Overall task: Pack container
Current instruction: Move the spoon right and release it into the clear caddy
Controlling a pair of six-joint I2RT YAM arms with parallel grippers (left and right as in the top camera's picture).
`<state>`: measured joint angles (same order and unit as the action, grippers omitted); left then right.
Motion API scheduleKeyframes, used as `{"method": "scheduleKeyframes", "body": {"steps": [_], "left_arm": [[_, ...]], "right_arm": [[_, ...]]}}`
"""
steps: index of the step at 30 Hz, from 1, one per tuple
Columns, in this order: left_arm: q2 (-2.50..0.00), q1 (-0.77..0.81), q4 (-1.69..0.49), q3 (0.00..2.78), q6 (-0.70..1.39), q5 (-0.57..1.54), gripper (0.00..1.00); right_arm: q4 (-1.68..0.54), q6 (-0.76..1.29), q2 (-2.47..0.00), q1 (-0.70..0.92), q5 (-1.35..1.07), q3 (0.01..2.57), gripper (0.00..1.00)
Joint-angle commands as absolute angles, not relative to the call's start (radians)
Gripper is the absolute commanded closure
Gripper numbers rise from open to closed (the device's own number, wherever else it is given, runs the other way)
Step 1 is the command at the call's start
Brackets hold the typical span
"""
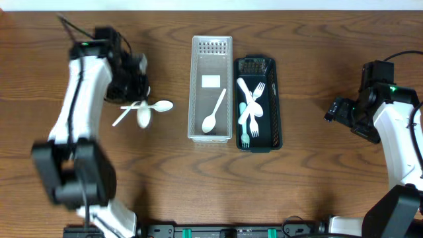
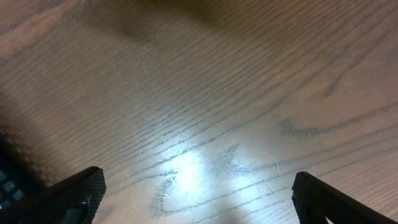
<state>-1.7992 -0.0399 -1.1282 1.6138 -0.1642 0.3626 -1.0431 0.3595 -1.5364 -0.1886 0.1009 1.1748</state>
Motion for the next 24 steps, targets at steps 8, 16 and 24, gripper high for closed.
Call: {"method": "scheduleKeyframes", "body": {"steps": [8, 16, 24], "left_arm": [[-1.582, 0.253, -0.995, 1.633, -0.011, 0.383, 0.94], [-1.777, 0.437, -0.934, 1.603, 0.060, 0.208, 0.94], [-1.888, 0.446, -0.923, 1.611, 0.065, 0.208, 0.84]], "right_arm": [[-1.043, 0.371, -1.540, -0.195, 0.096, 1.169, 0.01], [-1.043, 0.371, -1.540, -0.195, 0.096, 1.169, 0.01], [-1.045, 0.370, -1.540, -0.195, 0.096, 1.169, 0.01]]}}
